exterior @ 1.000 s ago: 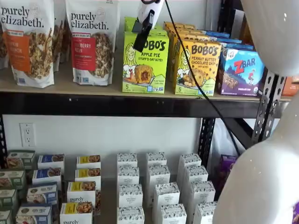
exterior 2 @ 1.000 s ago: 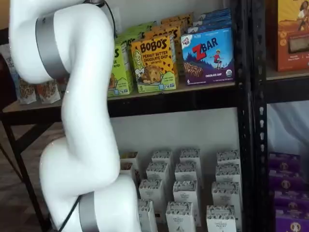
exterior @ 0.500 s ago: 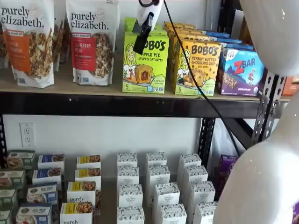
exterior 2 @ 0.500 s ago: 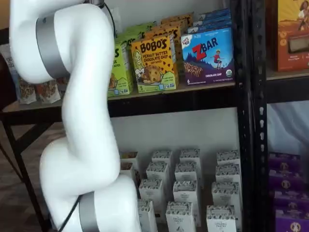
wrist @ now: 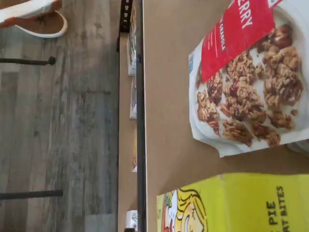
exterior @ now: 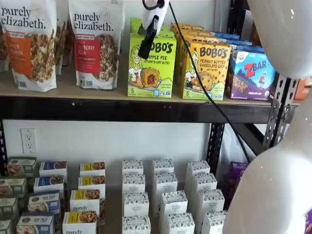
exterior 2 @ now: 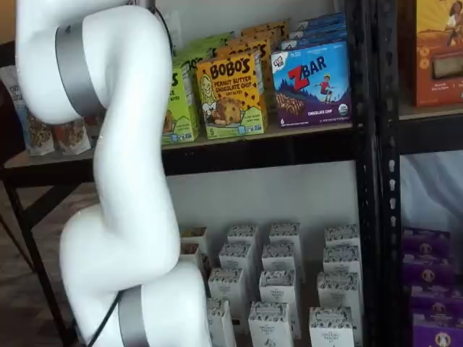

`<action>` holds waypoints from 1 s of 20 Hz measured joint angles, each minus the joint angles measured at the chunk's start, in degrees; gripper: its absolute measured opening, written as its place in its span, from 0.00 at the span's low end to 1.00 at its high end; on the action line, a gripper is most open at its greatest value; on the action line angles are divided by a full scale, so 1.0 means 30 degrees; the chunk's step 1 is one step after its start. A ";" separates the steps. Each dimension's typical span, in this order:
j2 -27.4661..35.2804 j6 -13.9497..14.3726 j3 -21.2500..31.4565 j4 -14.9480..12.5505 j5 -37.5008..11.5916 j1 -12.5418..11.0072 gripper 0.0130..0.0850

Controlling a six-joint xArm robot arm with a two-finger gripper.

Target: Pick the green box on the top shelf, the fourth from the left

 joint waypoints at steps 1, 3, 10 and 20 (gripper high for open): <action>-0.0012 -0.0017 0.0037 0.0035 -0.0051 -0.0011 1.00; -0.0046 -0.0059 0.0101 0.0134 -0.0147 -0.0050 1.00; -0.0182 -0.0116 0.0260 0.0265 -0.0398 -0.0113 0.83; -0.0234 -0.0133 0.0323 0.0333 -0.0372 -0.0124 0.61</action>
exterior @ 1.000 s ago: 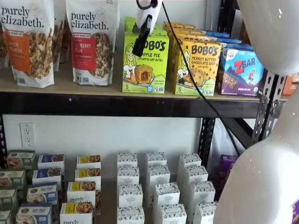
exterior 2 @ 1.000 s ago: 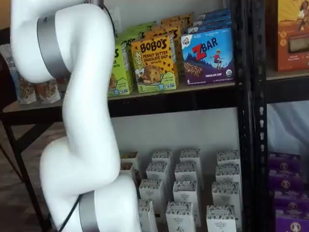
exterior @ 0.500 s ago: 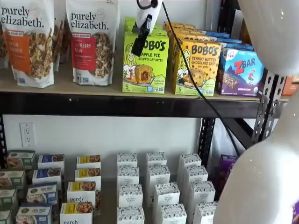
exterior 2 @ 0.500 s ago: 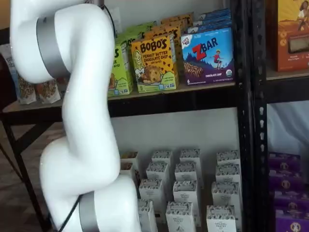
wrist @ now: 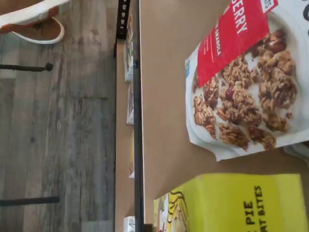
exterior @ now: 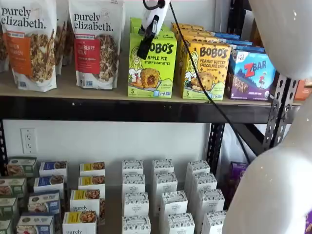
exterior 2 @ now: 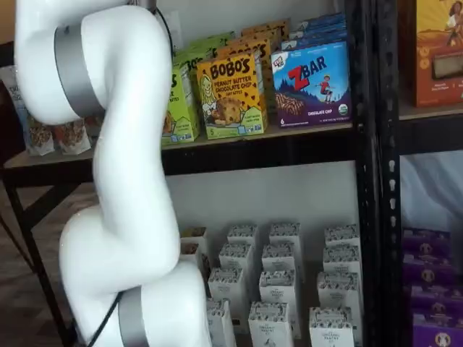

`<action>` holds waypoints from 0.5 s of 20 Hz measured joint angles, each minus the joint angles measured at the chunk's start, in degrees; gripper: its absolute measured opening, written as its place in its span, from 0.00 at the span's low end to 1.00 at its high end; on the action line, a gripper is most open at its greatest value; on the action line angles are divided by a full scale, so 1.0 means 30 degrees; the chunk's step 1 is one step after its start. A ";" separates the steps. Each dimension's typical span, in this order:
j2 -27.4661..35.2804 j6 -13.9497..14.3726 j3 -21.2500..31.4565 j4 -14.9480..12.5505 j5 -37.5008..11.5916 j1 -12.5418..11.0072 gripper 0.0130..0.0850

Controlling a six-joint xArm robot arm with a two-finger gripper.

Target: Pick the green box on the top shelf, the fourth from the left

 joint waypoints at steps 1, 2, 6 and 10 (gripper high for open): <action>0.0006 0.0002 -0.0011 -0.0004 0.0017 0.0000 0.61; 0.0020 0.0019 -0.0033 -0.0053 0.0039 0.0016 0.61; 0.0037 0.0119 -0.0013 -0.0291 -0.0010 0.0123 0.61; -0.0008 0.0169 0.0101 -0.0381 -0.0188 0.0179 0.61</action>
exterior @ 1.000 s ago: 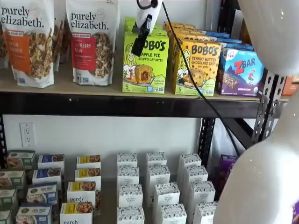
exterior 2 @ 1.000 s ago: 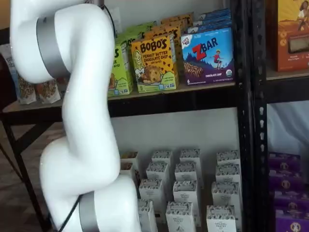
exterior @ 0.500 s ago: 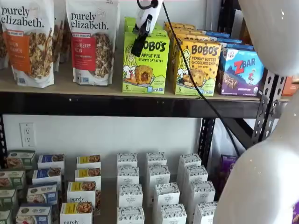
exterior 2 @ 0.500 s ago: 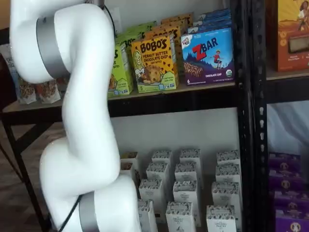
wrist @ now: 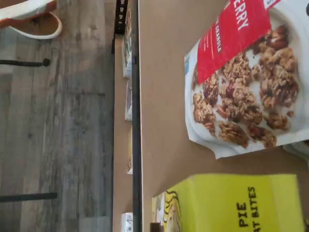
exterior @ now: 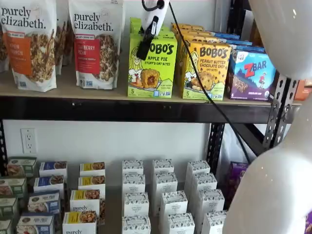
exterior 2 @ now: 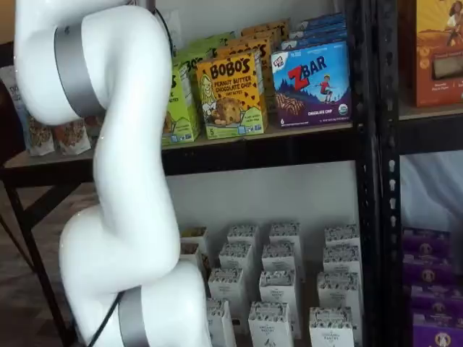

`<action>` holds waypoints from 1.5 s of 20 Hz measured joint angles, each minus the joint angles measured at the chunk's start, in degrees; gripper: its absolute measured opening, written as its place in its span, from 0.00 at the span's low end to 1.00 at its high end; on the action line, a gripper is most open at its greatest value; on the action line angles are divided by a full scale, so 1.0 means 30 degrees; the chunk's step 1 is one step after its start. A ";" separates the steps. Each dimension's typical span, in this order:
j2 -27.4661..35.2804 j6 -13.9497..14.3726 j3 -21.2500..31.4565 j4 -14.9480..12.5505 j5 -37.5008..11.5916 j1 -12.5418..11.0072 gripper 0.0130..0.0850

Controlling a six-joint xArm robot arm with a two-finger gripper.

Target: Pick the green box on the top shelf, the fourth from the left

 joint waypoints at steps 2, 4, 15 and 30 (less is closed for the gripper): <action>-0.0034 0.0016 0.0071 -0.0026 -0.0127 0.0017 0.61; -0.0043 0.0020 0.0091 -0.0041 -0.0175 0.0020 0.61; -0.0078 -0.0114 0.0053 0.0091 -0.0045 -0.0126 0.61; -0.0103 -0.0120 0.0083 0.0273 0.0034 -0.0120 0.33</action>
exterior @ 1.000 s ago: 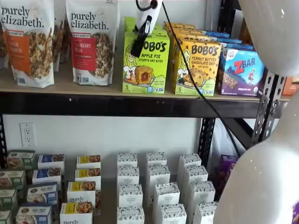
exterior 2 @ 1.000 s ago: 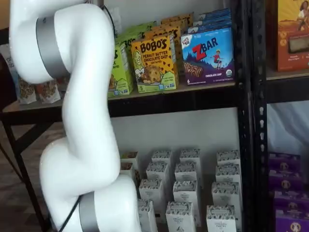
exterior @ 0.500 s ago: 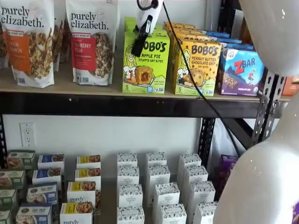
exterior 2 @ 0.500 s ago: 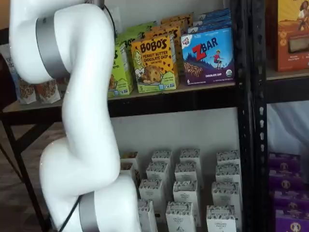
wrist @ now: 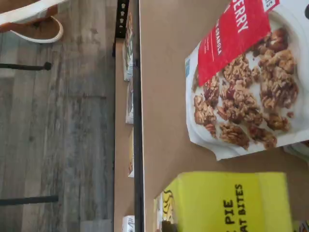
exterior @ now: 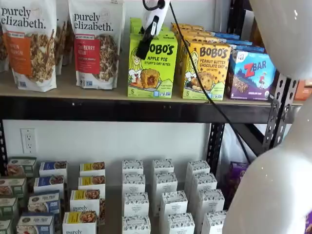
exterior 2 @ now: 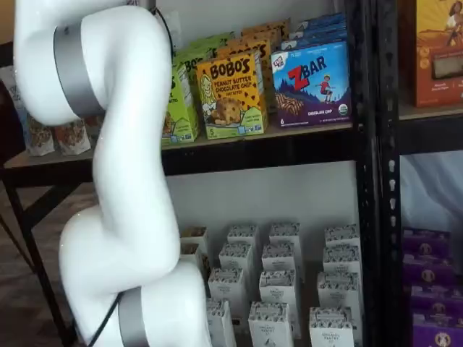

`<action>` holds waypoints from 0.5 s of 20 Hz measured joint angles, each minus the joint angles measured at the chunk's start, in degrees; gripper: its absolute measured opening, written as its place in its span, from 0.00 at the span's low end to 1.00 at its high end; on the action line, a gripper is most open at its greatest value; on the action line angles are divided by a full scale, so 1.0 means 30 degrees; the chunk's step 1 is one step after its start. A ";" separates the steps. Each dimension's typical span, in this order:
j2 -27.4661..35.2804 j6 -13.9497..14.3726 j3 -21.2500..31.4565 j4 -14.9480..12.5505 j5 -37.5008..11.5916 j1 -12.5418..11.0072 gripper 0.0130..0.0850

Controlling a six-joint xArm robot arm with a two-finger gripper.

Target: Pick the green box on the top shelf, the fourth from the left

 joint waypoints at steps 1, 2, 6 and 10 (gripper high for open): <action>-0.0008 0.0000 0.0011 0.0007 -0.0002 0.0000 0.33; -0.0016 -0.0004 0.0019 0.0019 -0.0001 0.0000 0.28; -0.0039 -0.0020 0.0038 0.0041 0.0038 -0.0017 0.17; -0.0043 -0.0008 0.0013 -0.0058 0.0121 -0.0012 0.11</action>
